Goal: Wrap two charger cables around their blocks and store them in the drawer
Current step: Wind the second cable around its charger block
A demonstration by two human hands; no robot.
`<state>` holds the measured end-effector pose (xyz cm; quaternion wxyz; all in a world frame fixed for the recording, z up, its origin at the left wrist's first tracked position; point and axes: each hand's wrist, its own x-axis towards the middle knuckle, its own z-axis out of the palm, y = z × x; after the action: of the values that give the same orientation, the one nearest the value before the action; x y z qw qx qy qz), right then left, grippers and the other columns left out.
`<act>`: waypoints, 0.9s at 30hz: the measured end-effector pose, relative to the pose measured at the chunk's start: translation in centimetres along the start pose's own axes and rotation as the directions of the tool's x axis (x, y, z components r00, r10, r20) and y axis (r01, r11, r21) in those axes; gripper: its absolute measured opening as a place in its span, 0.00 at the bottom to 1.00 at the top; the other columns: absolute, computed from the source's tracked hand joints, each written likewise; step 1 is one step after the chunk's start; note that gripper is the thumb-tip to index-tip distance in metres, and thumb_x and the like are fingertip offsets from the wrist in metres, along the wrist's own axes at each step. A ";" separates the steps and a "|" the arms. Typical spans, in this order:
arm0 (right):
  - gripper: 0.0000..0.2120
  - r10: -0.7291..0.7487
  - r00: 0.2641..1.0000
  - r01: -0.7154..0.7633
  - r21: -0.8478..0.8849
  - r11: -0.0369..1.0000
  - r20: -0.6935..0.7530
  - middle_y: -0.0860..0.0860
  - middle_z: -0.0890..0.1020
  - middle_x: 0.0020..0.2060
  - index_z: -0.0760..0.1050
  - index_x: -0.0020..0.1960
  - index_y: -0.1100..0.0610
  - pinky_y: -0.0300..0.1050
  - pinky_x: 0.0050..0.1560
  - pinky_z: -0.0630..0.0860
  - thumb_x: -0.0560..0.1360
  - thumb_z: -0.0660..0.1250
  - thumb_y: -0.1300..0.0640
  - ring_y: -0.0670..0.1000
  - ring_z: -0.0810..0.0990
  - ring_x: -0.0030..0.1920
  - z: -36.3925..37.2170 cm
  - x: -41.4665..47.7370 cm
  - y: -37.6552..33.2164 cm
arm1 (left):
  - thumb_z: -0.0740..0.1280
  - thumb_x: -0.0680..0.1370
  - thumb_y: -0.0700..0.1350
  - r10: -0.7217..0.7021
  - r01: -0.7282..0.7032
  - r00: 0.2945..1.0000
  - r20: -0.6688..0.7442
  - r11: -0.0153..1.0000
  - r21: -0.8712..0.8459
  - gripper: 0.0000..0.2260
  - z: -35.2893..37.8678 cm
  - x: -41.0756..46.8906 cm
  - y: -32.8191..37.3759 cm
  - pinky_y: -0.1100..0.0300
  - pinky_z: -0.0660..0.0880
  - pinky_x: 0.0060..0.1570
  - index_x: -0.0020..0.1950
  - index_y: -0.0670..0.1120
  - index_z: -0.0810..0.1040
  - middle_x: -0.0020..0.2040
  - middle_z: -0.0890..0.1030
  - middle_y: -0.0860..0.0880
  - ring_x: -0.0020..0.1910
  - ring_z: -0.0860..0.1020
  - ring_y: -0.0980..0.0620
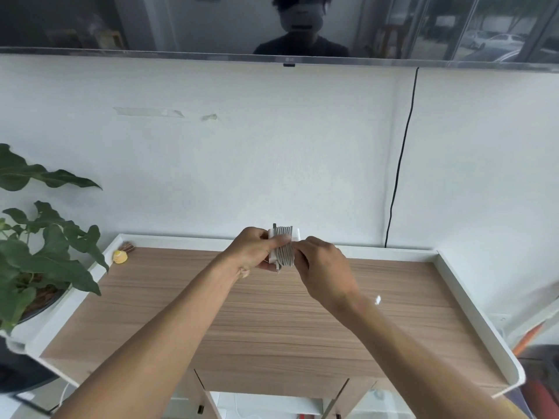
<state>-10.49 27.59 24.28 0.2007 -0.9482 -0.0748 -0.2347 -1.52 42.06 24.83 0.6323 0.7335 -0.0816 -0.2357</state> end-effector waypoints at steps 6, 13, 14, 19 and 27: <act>0.04 -0.048 0.998 0.042 -0.115 0.992 -0.046 0.51 0.74 0.31 0.74 0.40 0.58 0.42 0.25 0.60 0.74 0.64 0.60 0.58 0.72 0.25 0.5 -1.3 0.8 | 0.72 0.74 0.47 -0.049 0.049 0.999 0.001 0.998 -0.049 0.12 1.3 0.5 0.0 0.58 0.79 0.31 0.47 0.39 0.80 0.37 0.83 0.43 0.32 0.83 0.51; 0.08 -0.107 0.993 0.098 -0.150 0.984 -0.047 0.51 0.76 0.33 0.77 0.51 0.57 0.44 0.20 0.68 0.72 0.68 0.61 0.56 0.74 0.24 0.9 -2.7 2.1 | 0.78 0.69 0.45 -0.067 0.067 0.998 0.007 0.998 0.017 0.16 2.2 0.5 -0.3 0.57 0.80 0.31 0.50 0.37 0.80 0.40 0.84 0.41 0.34 0.84 0.49; 0.08 -0.108 0.993 0.101 -0.134 0.986 -0.048 0.51 0.76 0.33 0.78 0.52 0.57 0.44 0.20 0.68 0.73 0.68 0.61 0.55 0.73 0.24 1.1 -2.9 2.2 | 0.78 0.69 0.44 -0.075 0.075 0.997 0.010 0.997 0.026 0.16 2.3 0.6 -0.4 0.57 0.80 0.31 0.50 0.37 0.80 0.39 0.84 0.42 0.34 0.84 0.49; 0.08 0.032 0.990 0.004 0.249 0.968 -0.139 0.49 0.76 0.31 0.80 0.52 0.57 0.40 0.29 0.68 0.77 0.64 0.63 0.47 0.70 0.28 1.0 -3.0 2.7 | 0.76 0.70 0.46 -0.115 0.120 0.990 0.081 0.991 -0.060 0.13 2.2 0.7 -0.8 0.57 0.80 0.33 0.50 0.40 0.82 0.40 0.85 0.44 0.38 0.84 0.49; 0.09 -0.067 0.978 0.047 -0.104 0.993 -0.199 0.46 0.76 0.33 0.80 0.54 0.54 0.43 0.19 0.68 0.75 0.65 0.59 0.48 0.73 0.25 1.2 -3.7 2.7 | 0.74 0.72 0.44 -0.092 0.106 0.991 0.102 0.984 -0.144 0.09 2.6 0.4 -1.1 0.58 0.79 0.32 0.49 0.41 0.82 0.38 0.84 0.44 0.35 0.83 0.51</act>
<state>-12.62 25.47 20.55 0.1534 -0.9256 -0.0697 -0.3388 -2.51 39.80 23.43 0.6683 0.6752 -0.0568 -0.3069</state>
